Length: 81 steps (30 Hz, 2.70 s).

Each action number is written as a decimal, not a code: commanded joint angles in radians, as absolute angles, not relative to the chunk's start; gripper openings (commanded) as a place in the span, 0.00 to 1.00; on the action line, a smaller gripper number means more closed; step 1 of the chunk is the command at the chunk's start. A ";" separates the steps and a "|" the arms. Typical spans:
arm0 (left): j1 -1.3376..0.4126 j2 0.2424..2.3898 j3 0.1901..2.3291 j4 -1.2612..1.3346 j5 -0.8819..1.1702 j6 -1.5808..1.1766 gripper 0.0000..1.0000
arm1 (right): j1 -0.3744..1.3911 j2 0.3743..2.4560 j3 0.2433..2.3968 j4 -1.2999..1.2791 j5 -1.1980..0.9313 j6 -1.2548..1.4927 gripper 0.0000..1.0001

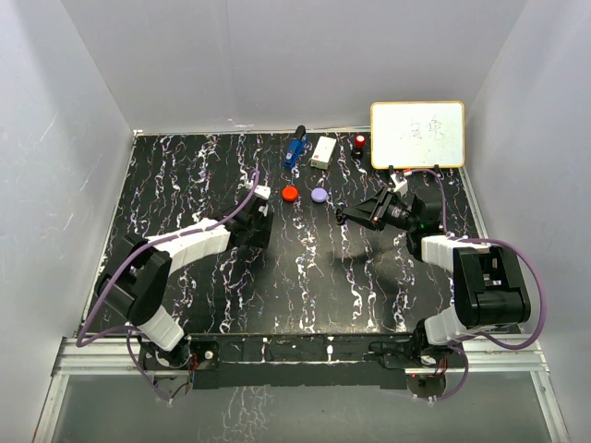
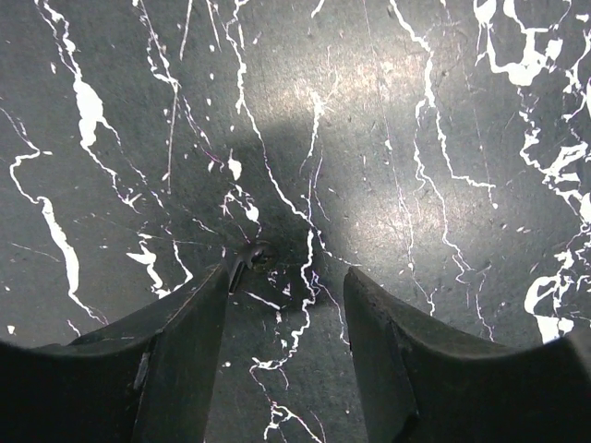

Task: Insert the wireless bluetooth earbuds into the charging case
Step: Pick up the earbud from the center of the board.

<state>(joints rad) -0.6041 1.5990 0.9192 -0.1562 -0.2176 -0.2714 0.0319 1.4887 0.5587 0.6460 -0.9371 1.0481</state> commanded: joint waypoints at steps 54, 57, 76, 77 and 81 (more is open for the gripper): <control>-0.555 1.707 0.893 -0.172 -0.156 -0.252 0.28 | 0.034 1.501 0.560 0.701 -0.936 1.038 0.00; -0.556 1.716 0.892 -0.180 -0.144 -0.258 0.30 | 0.034 1.502 0.561 0.701 -0.936 1.039 0.00; -0.571 1.702 0.903 -0.187 -0.193 -0.267 0.00 | 0.035 1.507 0.567 0.703 -0.935 1.040 0.00; -0.570 1.690 0.905 -0.175 -0.195 -0.266 0.00 | 0.034 1.508 0.566 0.703 -0.936 1.040 0.00; -0.570 1.604 0.910 -0.087 -0.191 -0.265 0.00 | 0.034 1.505 0.568 0.702 -0.934 1.041 0.00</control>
